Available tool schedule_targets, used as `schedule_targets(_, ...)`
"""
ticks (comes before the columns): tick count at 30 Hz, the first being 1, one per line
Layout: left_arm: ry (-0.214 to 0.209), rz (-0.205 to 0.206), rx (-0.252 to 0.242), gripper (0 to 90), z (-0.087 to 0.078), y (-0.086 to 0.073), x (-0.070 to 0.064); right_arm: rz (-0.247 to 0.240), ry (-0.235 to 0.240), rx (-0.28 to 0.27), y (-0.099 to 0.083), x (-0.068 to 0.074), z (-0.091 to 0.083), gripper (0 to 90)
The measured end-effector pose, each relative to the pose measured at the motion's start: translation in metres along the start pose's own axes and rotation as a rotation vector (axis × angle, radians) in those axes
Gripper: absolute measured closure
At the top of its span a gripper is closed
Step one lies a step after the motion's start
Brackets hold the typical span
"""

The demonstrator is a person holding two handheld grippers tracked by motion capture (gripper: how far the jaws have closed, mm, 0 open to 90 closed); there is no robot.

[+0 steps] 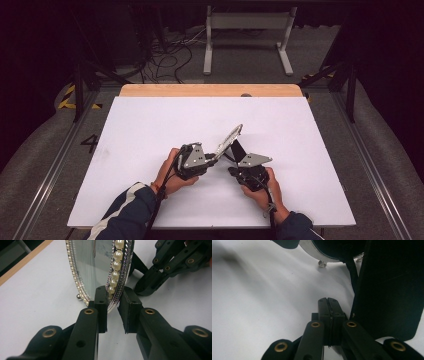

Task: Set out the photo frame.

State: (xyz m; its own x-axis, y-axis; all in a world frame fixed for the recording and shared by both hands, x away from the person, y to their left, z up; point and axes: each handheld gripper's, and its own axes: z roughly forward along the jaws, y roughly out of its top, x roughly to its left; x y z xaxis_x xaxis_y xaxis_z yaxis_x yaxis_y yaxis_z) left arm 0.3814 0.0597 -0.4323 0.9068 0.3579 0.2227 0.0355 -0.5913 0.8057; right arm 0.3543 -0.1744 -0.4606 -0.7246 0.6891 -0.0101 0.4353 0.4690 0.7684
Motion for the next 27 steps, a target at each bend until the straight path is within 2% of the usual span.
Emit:
schedule_targets(19,-0.012,-0.013,-0.014,75.8,0.006,0.004,-0.003,0.024,-0.029,-0.007,0.0,-0.016,-0.004,90.0)
schedule_targets(27,-0.015,-0.013,-0.015,75.8,0.006,0.004,-0.003,0.022,-0.039,-0.014,0.0,-0.016,-0.004,90.0)
